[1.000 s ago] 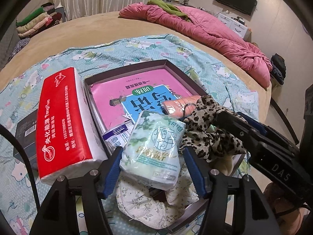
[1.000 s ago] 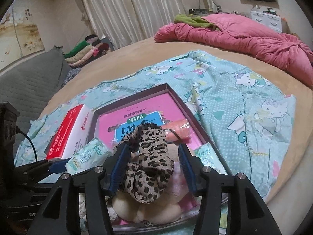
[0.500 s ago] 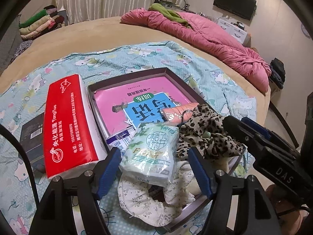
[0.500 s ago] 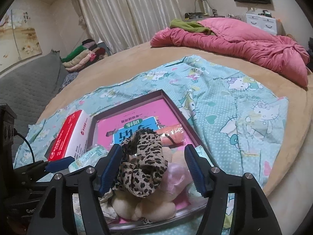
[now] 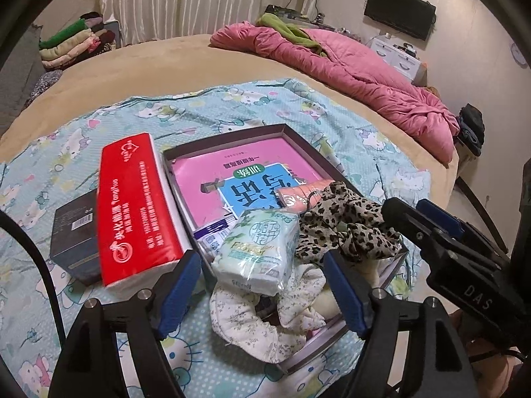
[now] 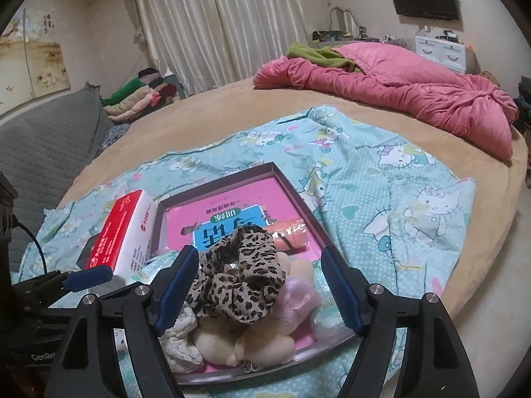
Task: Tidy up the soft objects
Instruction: 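Withdraw both grippers back from the pink box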
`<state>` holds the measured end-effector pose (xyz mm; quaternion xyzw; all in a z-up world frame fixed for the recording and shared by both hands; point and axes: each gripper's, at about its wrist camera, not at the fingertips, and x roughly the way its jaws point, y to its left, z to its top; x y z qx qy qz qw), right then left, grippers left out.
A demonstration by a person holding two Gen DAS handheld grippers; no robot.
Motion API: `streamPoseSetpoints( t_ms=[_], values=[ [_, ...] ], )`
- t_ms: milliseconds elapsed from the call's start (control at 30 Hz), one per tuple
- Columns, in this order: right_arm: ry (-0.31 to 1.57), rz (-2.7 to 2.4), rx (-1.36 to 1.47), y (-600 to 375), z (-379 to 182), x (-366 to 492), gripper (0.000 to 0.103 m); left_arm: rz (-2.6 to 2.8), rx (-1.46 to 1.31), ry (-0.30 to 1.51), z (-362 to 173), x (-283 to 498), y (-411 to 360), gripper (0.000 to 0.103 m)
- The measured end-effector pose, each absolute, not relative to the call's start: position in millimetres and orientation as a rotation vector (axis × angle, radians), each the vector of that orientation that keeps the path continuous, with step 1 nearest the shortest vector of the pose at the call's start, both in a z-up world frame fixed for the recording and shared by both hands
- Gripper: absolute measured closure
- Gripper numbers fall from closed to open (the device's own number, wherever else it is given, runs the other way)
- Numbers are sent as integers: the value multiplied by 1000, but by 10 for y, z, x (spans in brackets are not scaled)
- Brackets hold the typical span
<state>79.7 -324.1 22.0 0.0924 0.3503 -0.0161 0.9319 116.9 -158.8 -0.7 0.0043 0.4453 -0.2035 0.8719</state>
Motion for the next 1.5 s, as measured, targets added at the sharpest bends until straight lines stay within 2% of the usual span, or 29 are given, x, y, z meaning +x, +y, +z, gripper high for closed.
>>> streamPoseSetpoints(
  t_ms=[267, 400, 900, 1500],
  values=[
    [708, -51, 177, -3183, 361, 698, 24, -411, 4, 918, 112, 1083, -1513, 25],
    [695, -66, 160, -3147, 440, 608, 23, -403, 10, 911, 179, 1018, -1487, 18],
    [689, -33, 177, -3030, 722, 332, 23, -336, 23, 905, 376, 714, -1363, 18],
    [742, -17, 219, -2842, 782, -26, 22, -260, 24, 947, 448, 390, -1198, 18]
  ],
)
